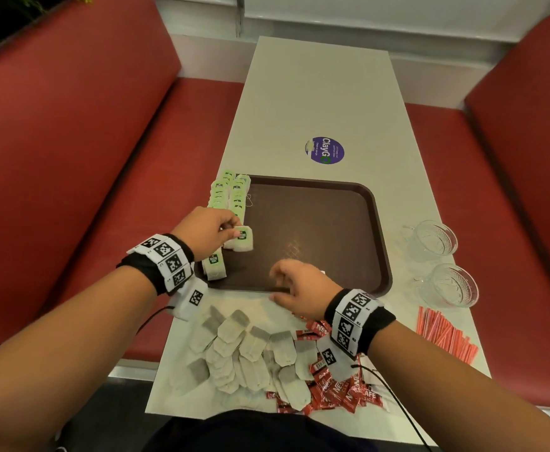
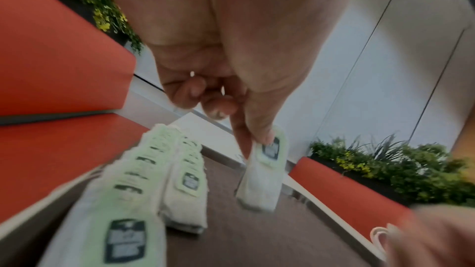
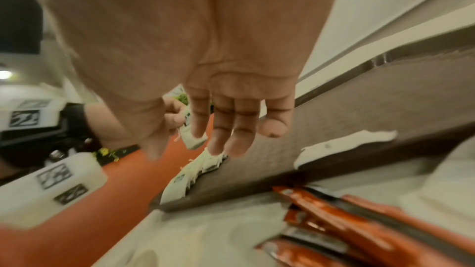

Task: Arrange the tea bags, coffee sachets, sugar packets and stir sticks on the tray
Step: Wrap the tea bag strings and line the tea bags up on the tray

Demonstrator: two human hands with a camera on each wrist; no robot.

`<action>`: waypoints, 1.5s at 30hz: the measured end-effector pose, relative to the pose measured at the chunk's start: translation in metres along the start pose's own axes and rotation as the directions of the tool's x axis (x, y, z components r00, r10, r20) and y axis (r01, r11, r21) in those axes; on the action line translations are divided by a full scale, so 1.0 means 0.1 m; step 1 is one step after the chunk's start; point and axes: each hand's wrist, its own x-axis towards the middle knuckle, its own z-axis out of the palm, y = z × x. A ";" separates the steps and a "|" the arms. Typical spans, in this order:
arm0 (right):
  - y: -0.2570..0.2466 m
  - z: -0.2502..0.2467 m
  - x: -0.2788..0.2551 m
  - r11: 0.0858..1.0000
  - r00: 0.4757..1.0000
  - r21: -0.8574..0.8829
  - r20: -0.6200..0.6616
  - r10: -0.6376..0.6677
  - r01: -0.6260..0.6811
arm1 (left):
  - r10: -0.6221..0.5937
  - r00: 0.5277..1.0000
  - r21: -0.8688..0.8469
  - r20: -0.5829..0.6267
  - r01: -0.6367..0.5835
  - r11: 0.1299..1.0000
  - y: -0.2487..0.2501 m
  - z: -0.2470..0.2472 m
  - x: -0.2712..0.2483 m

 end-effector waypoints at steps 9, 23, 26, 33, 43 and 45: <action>-0.06 0.10 -0.28 0.931 0.927 -0.339 0.376 0.000 0.137 | -0.241 0.967 0.232 0.083 0.217 0.948 -0.22 0.18 0.31; -0.06 0.30 -0.40 0.858 0.918 -0.459 0.394 -0.038 0.232 | -0.267 0.961 0.454 0.078 0.204 0.868 0.05 0.39 0.30; -0.06 0.30 -0.42 0.852 0.914 -0.464 0.403 -0.040 0.241 | -0.268 0.961 0.442 0.069 0.212 0.872 0.09 0.35 0.24; -0.09 0.33 -0.45 0.835 0.917 -0.480 0.393 -0.070 0.270 | -0.278 0.960 0.465 0.036 0.230 0.855 0.04 0.30 -0.09; -0.11 0.37 -0.36 0.830 0.929 -0.511 0.371 -0.020 0.222 | -0.284 0.953 0.469 0.103 0.205 0.859 -0.07 0.39 -0.36; -0.08 0.38 -0.35 0.859 0.940 -0.481 0.342 -0.001 0.176 | -0.191 0.977 0.407 0.094 0.137 0.903 -0.02 0.38 -0.39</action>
